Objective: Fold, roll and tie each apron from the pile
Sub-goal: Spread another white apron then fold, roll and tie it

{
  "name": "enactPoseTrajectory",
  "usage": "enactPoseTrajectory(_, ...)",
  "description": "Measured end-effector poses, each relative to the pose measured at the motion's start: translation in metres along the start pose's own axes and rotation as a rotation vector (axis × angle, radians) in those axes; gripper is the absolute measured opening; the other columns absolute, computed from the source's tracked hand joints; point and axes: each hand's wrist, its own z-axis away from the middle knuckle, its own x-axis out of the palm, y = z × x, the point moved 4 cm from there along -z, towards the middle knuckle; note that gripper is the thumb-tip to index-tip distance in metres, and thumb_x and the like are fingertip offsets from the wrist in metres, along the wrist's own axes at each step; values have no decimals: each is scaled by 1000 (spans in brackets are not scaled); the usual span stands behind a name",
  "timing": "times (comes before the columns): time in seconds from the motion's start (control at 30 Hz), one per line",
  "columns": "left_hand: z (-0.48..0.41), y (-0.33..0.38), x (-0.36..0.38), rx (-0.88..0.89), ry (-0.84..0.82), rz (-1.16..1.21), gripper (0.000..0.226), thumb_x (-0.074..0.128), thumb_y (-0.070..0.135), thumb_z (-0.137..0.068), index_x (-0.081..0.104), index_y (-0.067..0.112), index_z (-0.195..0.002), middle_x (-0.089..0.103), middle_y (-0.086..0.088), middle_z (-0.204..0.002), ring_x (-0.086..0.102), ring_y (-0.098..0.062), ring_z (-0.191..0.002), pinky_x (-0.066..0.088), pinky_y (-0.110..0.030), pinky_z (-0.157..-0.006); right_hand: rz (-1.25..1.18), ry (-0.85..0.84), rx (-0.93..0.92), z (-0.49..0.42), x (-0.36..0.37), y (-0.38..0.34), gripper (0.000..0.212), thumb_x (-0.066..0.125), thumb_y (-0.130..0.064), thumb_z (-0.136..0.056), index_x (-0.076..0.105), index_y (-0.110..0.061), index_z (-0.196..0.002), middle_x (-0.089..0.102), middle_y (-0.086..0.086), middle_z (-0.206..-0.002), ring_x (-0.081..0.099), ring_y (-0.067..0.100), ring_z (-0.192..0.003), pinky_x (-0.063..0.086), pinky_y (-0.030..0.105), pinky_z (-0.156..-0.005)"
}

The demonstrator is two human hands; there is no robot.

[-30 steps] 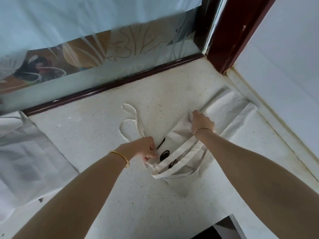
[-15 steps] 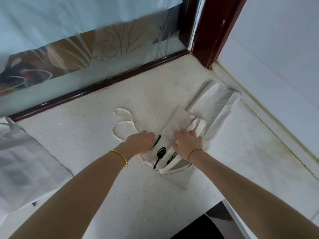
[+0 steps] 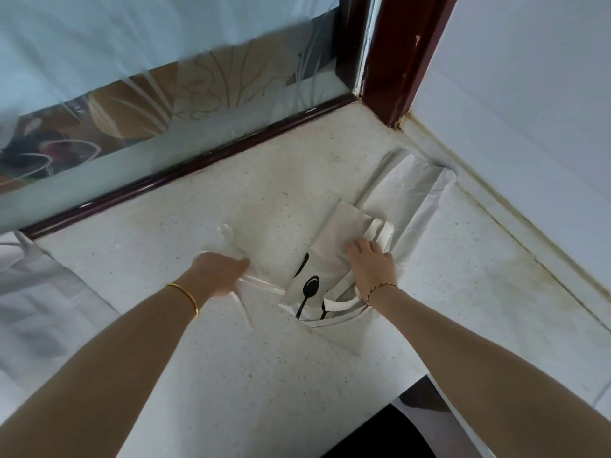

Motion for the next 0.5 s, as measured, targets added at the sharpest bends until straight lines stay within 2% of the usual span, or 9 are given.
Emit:
enactPoseTrajectory(0.03, 5, -12, 1, -24, -21, -47, 36, 46, 37, -95, 49, 13, -122, 58, -2, -97, 62, -21, -89, 48, -27, -74, 10, 4, 12, 0, 0, 0, 65, 58, -1, -80, 32, -18, -137, 34, 4, -139, 35, 25, -127, 42, 38, -94)
enactPoseTrajectory(0.13, 19, -57, -11, -339, 2, -19, 27, 46, 19, -95, 50, 17, -121, 54, 0, -99, 60, -18, -88, 46, -26, -71, -2, 1, 45, -1, -1, -2, 64, 61, -3, -79, 34, -16, -135, 38, 4, -135, 38, 26, -123, 43, 37, -93)
enactPoseTrajectory(0.2, 28, -81, -24, -514, 97, -2, 29, 55, 14, -90, 51, 14, -119, 50, -4, -102, 60, -21, -90, 45, -29, -70, -18, -13, 67, 0, -2, -6, 67, 63, -2, -77, 33, -14, -135, 38, 5, -134, 38, 26, -122, 44, 36, -91)
enactPoseTrajectory(0.27, 31, -89, -38, -599, 171, 28, 34, 56, 11, -89, 47, 9, -122, 45, -11, -115, 59, -24, -91, 42, -30, -66, -38, -29, 76, 0, -1, -12, 71, 66, -2, -74, 32, -13, -135, 37, 6, -134, 38, 26, -121, 45, 35, -88)
enactPoseTrajectory(0.3, 28, -85, -46, -602, 206, 25, 37, 56, 10, -89, 45, 8, -124, 40, -14, -124, 58, -25, -91, 41, -31, -64, -54, -29, 70, 0, -2, -14, 69, 65, -2, -74, 33, -12, -134, 38, 6, -133, 39, 26, -119, 46, 35, -87)
enactPoseTrajectory(0.37, 14, -65, -61, -559, 261, 152, 39, 56, 4, -87, 43, 6, -124, 34, -17, -131, 56, -26, -89, 42, -31, -63, -104, -3, 51, -1, -3, -19, 49, 56, -7, -86, 38, -13, -131, 40, 5, -131, 40, 26, -116, 45, 35, -83)
enactPoseTrajectory(0.43, -11, -21, -69, -384, 223, 314, 32, 50, 5, -89, 44, 5, -121, 42, -14, -122, 54, -26, -93, 49, -35, -75, -162, 47, 77, -4, -8, -13, 30, 42, -17, -97, 44, -15, -126, 45, 5, -129, 43, 26, -115, 45, 36, -82)
enactPoseTrajectory(0.5, -34, 30, -72, -231, 145, 502, 30, 44, 17, -95, 46, 5, -122, 50, -13, -118, 53, -27, -103, 49, -39, -88, -189, 107, 141, -8, -15, 2, 28, 36, -21, -99, 46, -16, -125, 47, 5, -130, 43, 27, -117, 43, 37, -86)
